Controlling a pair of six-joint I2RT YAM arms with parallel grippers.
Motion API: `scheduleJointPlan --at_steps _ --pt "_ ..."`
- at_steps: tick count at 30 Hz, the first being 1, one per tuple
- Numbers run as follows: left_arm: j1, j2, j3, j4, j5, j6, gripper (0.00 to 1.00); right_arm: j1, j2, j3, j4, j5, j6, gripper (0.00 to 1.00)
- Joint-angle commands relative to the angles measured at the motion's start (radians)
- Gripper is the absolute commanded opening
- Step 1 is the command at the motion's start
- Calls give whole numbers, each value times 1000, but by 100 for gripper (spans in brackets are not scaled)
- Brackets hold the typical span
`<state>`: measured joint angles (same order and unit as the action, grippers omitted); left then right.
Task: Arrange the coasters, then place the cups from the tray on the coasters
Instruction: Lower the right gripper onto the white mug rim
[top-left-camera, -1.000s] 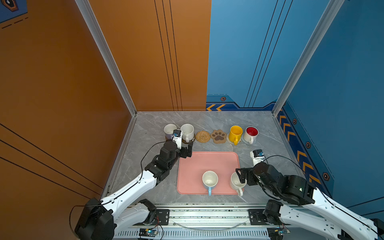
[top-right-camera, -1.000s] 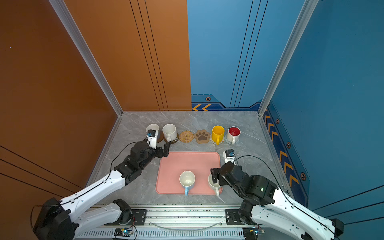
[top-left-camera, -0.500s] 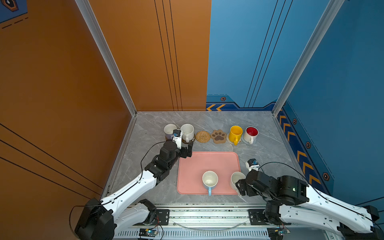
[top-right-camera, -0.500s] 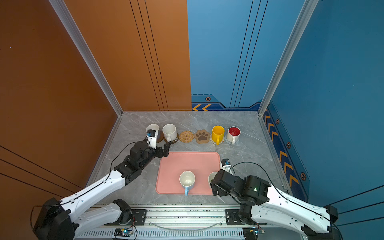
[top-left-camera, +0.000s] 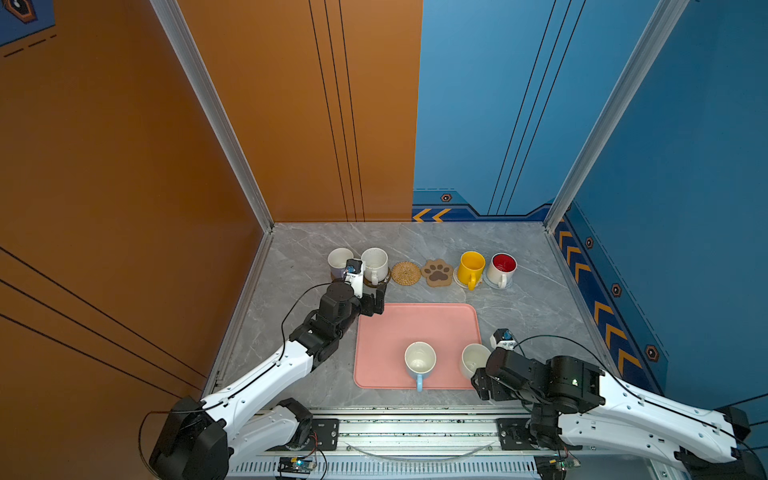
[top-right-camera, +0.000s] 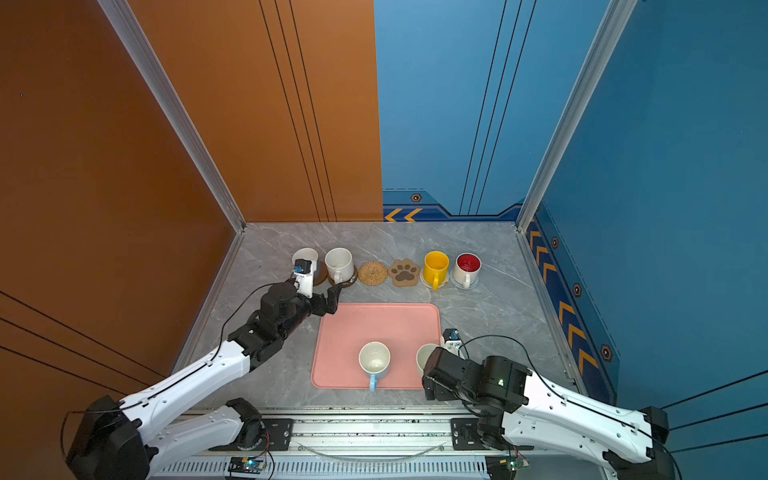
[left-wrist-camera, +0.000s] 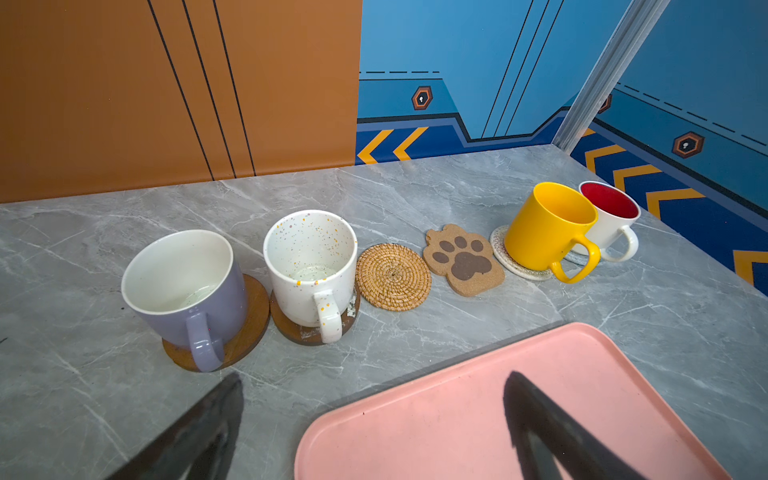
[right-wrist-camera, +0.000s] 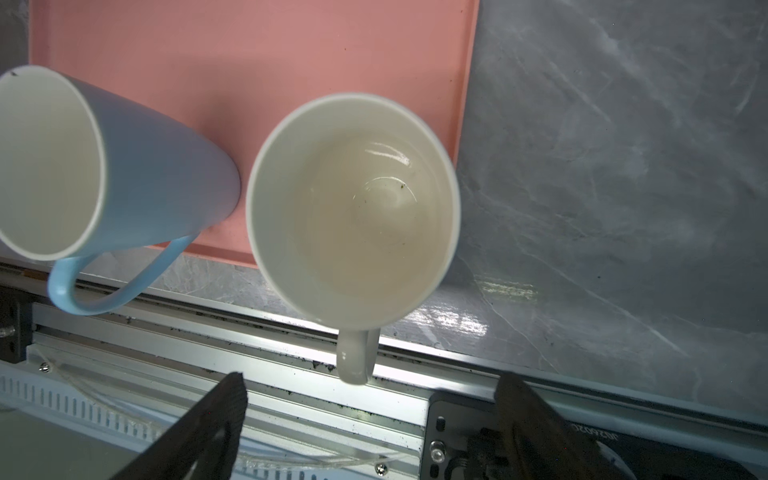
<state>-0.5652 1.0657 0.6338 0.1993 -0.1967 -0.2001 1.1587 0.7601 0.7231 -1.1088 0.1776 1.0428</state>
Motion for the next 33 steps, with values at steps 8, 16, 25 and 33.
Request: scheduleJointPlan --at_steps 8,16,25,33 --pt "15 5 -11 18 20 -12 98 1 34 -68 65 -2 91 82" --pt "16 7 -13 18 21 -13 98 -18 68 -86 112 -3 94 65" --pt "20 9 -13 18 23 -14 98 -40 164 -88 163 -47 63 50" --pt "23 7 -16 18 23 -15 98 -51 225 -90 203 -68 46 42"
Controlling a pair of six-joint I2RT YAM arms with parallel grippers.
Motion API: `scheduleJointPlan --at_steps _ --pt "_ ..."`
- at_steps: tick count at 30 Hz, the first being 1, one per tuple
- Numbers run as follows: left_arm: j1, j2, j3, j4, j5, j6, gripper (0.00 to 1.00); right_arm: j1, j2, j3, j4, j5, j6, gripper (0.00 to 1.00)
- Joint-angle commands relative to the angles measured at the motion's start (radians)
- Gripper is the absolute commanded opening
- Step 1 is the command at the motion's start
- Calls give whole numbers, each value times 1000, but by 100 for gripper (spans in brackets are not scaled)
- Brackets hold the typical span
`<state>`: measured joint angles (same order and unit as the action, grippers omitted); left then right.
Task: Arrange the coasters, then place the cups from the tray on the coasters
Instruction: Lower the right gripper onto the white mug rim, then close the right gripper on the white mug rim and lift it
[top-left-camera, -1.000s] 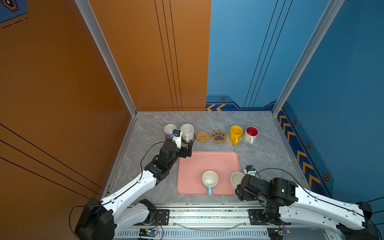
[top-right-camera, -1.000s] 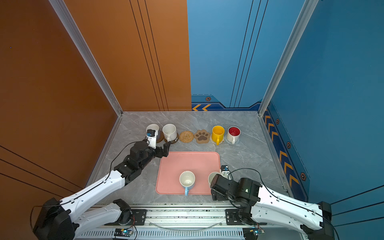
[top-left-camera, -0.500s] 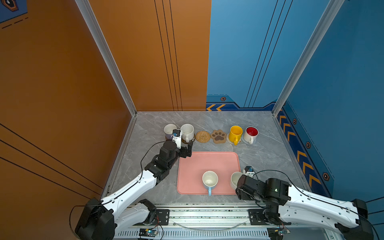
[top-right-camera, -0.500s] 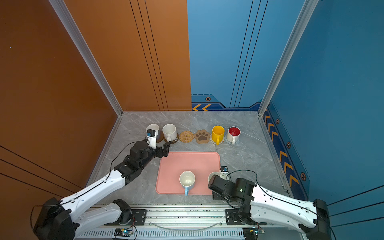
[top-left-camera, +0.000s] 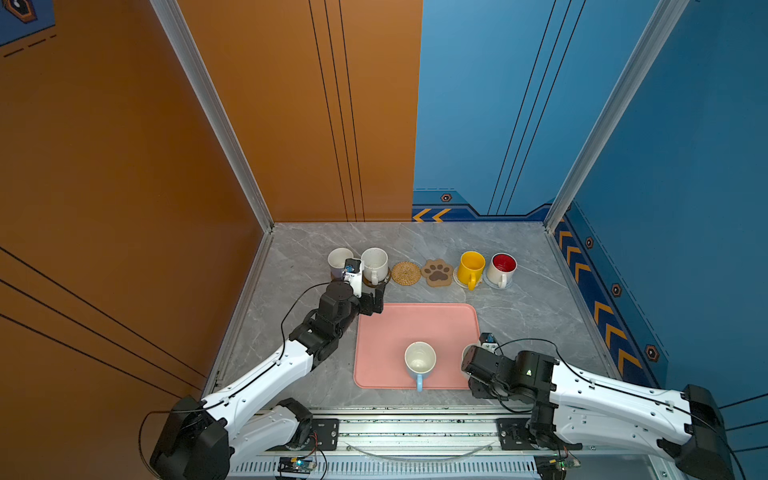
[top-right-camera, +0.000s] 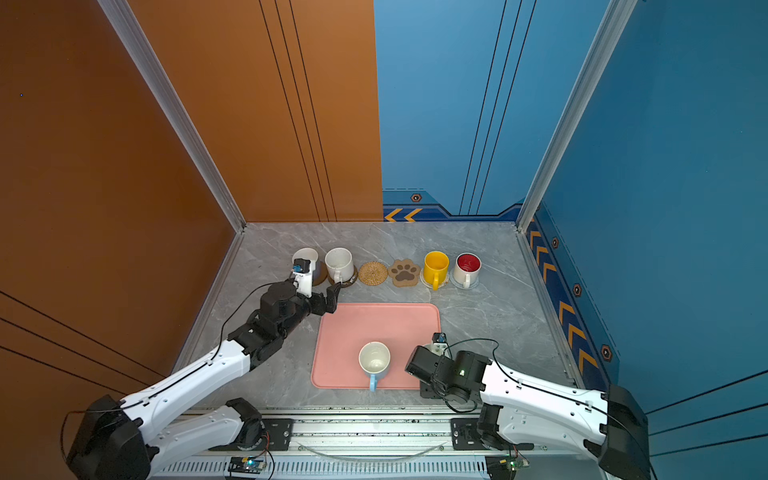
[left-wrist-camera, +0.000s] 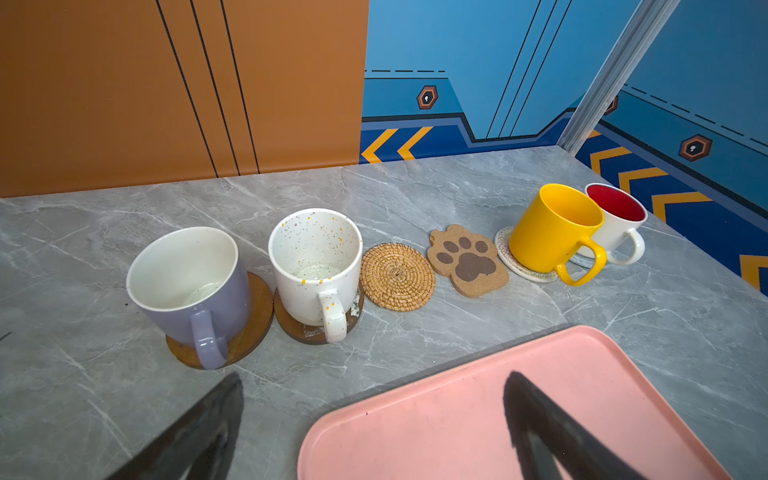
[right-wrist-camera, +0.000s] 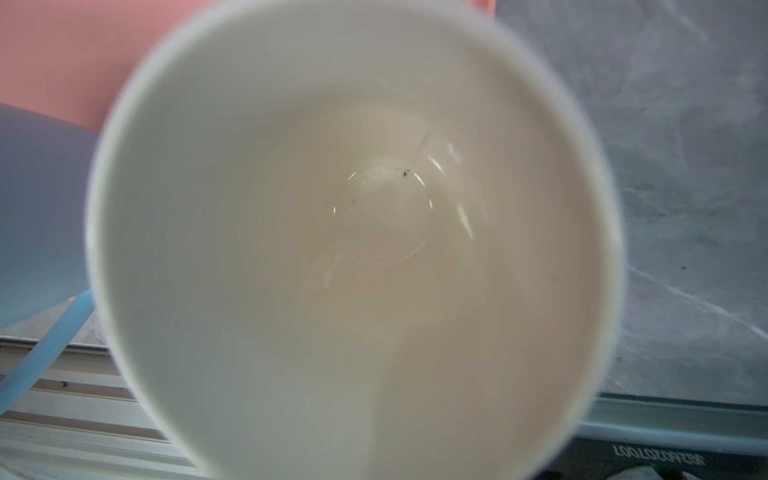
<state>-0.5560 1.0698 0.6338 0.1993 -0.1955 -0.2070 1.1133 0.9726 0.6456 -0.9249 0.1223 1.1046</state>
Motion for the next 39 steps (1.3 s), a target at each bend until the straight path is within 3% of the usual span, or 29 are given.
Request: scheduleJointPlan --at_steps 1,25,34,39 --pt "14 3 -15 17 22 -9 98 -6 17 -14 22 -15 -17 41" --pt "21 3 -19 18 18 -14 98 -18 51 -32 32 -10 3 18" --pt "23 -3 -21 18 18 -17 98 -19 72 -26 33 -11 0 1" --pt "25 -8 -26 18 20 -19 98 -18 79 -8 25 4 -11 0"
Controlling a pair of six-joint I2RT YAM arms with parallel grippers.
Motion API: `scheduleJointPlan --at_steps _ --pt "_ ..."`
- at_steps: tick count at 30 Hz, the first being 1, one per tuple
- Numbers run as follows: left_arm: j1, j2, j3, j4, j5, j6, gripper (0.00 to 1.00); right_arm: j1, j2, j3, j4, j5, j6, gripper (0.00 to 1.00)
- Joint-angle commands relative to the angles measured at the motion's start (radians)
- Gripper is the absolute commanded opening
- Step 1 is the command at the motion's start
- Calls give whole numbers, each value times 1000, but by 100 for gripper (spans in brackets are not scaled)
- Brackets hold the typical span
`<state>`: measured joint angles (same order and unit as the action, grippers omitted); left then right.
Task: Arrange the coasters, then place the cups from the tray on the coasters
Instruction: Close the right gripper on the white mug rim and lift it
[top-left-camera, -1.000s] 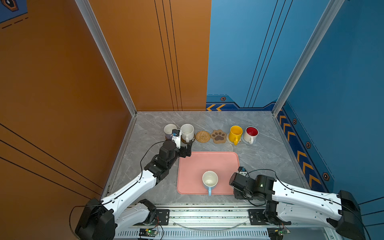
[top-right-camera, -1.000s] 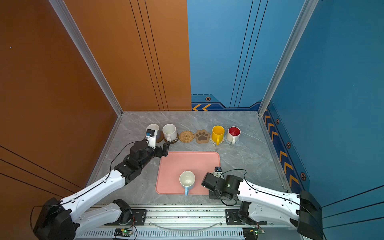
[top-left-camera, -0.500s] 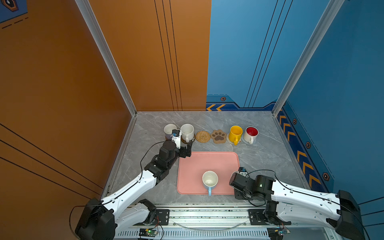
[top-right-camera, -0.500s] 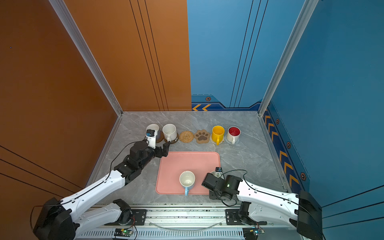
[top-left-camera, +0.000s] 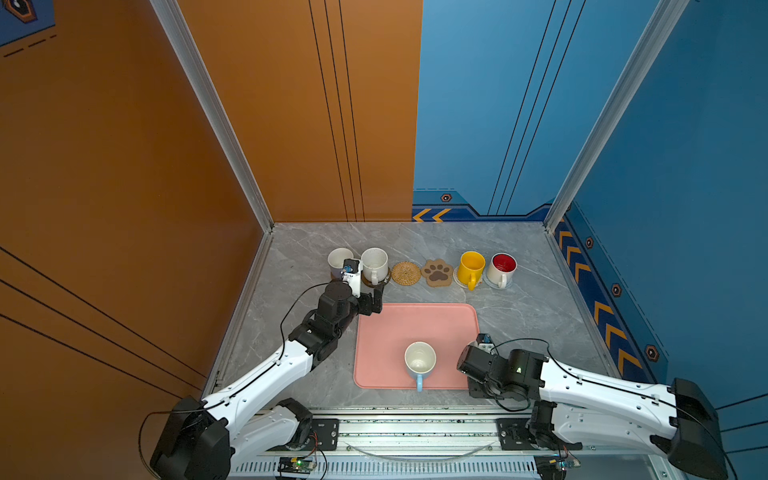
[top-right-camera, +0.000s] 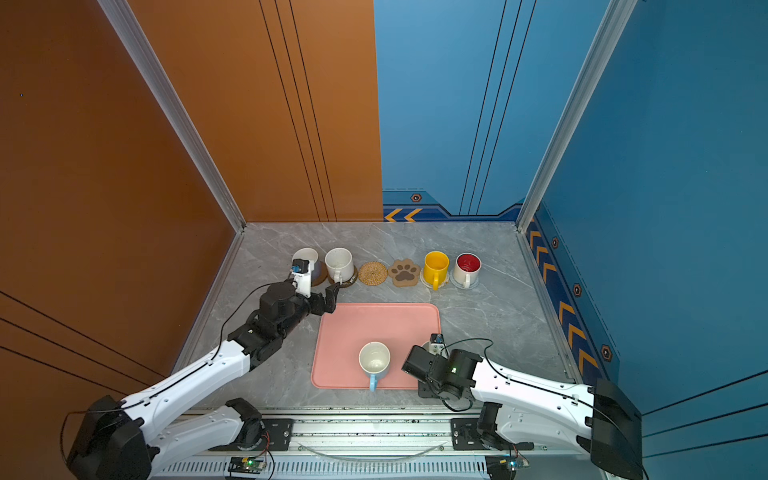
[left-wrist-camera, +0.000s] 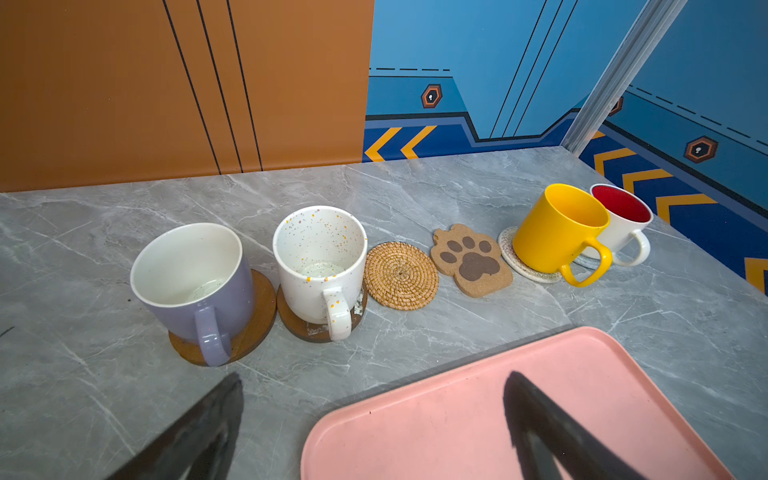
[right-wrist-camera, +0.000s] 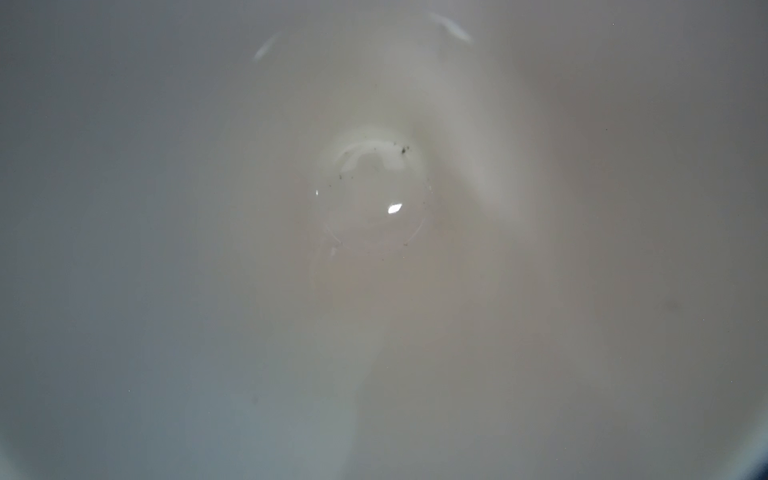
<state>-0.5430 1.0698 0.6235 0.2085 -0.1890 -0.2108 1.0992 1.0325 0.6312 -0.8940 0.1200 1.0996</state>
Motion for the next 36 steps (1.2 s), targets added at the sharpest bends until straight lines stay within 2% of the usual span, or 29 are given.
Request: scheduleJointPlan --at_steps 1,9,22,29,36 --pt "12 -8 -15 8 13 -15 98 -2 21 16 -18 16 -7 0" --pt "16 -5 -16 9 11 -15 98 -2 28 80 -81 80 -52 0" --pt "22 1 -13 9 14 -16 98 -54 67 160 -86 71 -157 0" --pt "26 6 -14 9 16 -16 98 -131 116 242 -102 27 -278 0" --pt "34 3 -19 6 16 -16 98 -273 170 340 -104 -41 -439 0"
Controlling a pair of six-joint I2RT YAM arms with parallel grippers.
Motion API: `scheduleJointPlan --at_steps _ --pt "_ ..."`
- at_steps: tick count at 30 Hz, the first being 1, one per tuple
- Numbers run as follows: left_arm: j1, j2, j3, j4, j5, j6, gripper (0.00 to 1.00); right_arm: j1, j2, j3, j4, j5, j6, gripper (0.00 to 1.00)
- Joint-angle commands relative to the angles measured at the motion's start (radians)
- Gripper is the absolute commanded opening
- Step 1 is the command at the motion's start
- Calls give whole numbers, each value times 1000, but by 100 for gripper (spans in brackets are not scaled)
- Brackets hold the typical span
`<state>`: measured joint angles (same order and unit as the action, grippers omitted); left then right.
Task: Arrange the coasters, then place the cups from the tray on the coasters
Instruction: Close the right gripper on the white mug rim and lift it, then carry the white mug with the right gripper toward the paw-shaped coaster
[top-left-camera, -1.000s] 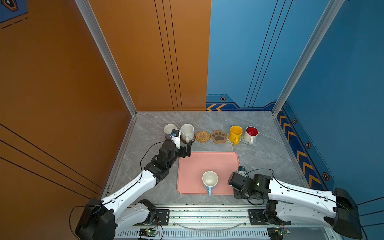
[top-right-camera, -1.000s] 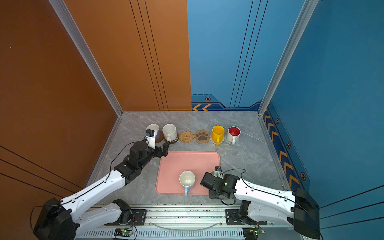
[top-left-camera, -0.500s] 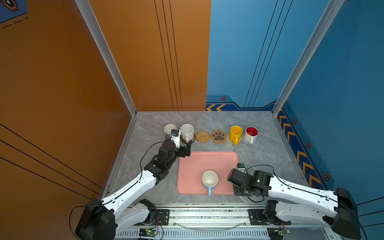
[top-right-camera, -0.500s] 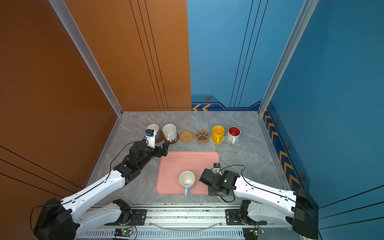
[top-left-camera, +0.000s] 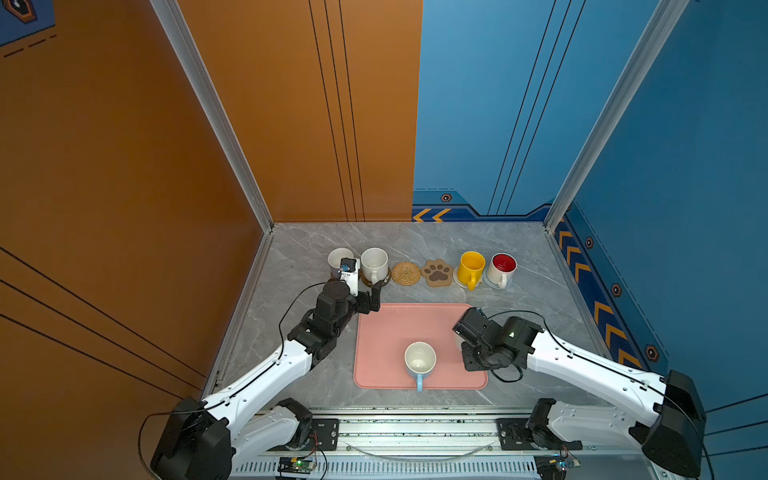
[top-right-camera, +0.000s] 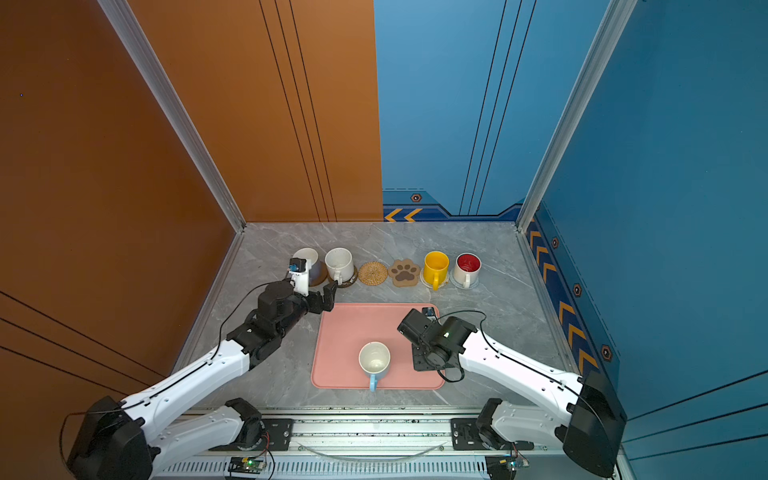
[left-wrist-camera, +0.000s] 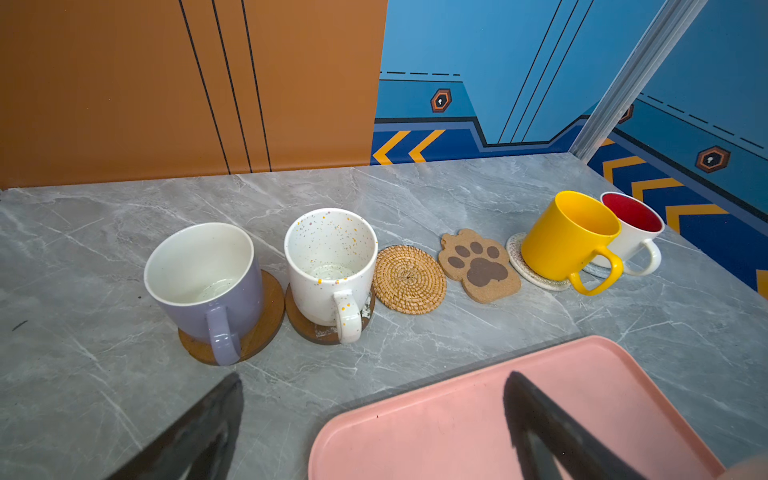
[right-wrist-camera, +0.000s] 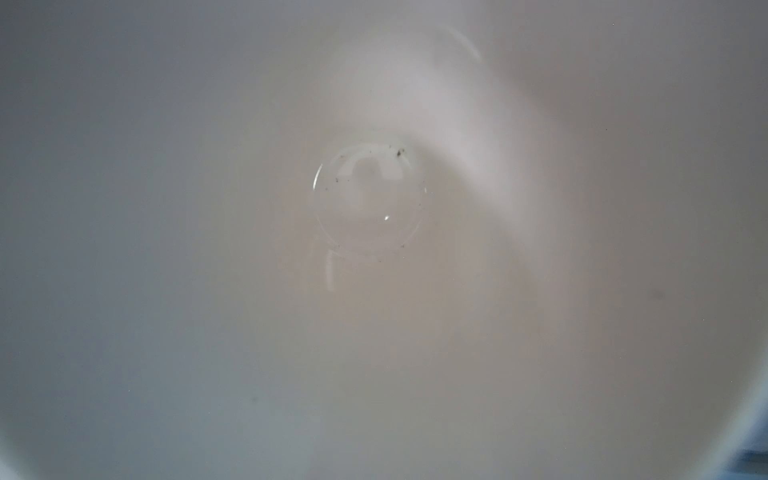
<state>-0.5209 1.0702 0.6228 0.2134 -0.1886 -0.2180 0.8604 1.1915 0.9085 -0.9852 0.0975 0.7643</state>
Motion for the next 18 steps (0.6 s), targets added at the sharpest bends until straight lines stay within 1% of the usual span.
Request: scheduleJointPlan --at_steps 1,8,13,14,18 --pt "14 2 -20 0 15 -9 98 -51 22 81 -13 -26 -125 0" --pt "25 -9 -28 -1 8 -12 98 -134 118 188 -21 -54 -243 0" --pt "27 -7 -28 0 14 -17 98 -152 199 264 -21 -59 -300 0" --pt "28 -7 -28 -1 14 -17 98 -185 214 279 -22 -58 -307 0" --pt "33 -9 -30 0 13 -17 98 -199 278 345 -21 -41 -342 0"
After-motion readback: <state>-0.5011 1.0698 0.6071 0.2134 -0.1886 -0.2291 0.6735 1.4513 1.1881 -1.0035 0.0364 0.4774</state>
